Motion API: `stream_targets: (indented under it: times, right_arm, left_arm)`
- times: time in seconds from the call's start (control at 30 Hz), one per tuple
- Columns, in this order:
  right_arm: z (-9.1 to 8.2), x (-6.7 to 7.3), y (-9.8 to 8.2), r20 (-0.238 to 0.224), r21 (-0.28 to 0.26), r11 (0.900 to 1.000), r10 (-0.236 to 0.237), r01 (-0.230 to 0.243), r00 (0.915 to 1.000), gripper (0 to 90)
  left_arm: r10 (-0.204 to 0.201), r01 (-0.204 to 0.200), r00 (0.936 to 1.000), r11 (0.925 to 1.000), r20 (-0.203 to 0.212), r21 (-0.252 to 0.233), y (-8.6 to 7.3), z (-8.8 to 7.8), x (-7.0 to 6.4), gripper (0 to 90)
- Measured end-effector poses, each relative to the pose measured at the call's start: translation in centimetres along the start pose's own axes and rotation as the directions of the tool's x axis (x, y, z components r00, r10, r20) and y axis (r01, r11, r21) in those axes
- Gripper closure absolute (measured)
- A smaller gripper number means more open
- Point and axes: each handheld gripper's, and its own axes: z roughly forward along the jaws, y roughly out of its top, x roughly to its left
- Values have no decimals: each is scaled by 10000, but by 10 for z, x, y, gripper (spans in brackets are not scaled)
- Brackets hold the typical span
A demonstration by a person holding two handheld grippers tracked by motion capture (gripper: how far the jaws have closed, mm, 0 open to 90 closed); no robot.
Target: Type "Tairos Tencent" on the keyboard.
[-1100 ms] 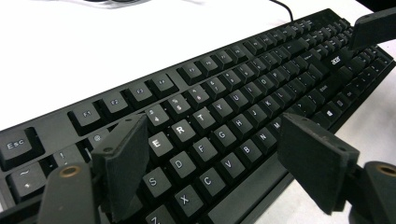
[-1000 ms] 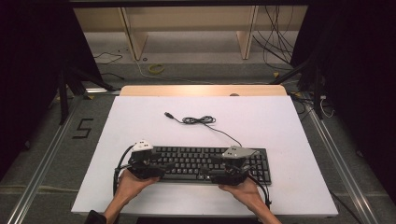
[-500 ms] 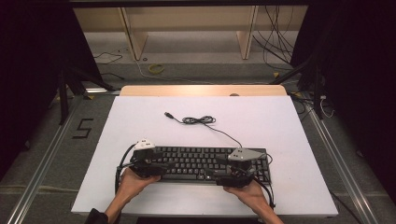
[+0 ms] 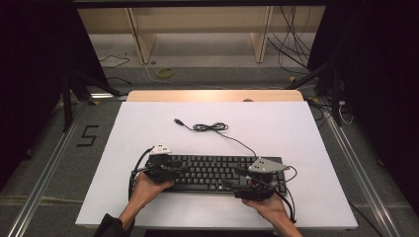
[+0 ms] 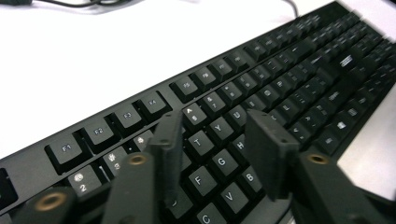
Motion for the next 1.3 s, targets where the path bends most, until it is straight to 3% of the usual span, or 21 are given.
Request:
stream_targets:
  times: [0.23,0.57,1.17,1.3]
  right_arm:
    - [-6,-3,-3,-55,-166,9998,109,-110,9999,362]
    - [-12,-5,-7,13,-286,9994,172,-171,9999,349]
    - [-17,-4,-10,49,-389,9991,186,-184,9998,327]
    - [-18,-3,-10,43,-395,9991,162,-161,9999,327]
  left_arm:
    - [9,0,9995,9996,-309,288,1,5,1,736]
    - [274,-259,9992,9983,-280,525,3,11,0,890]
    - [362,-311,9978,9954,-552,903,5,22,0,894]
    - [432,-386,9974,9962,-569,786,3,23,-1,896]
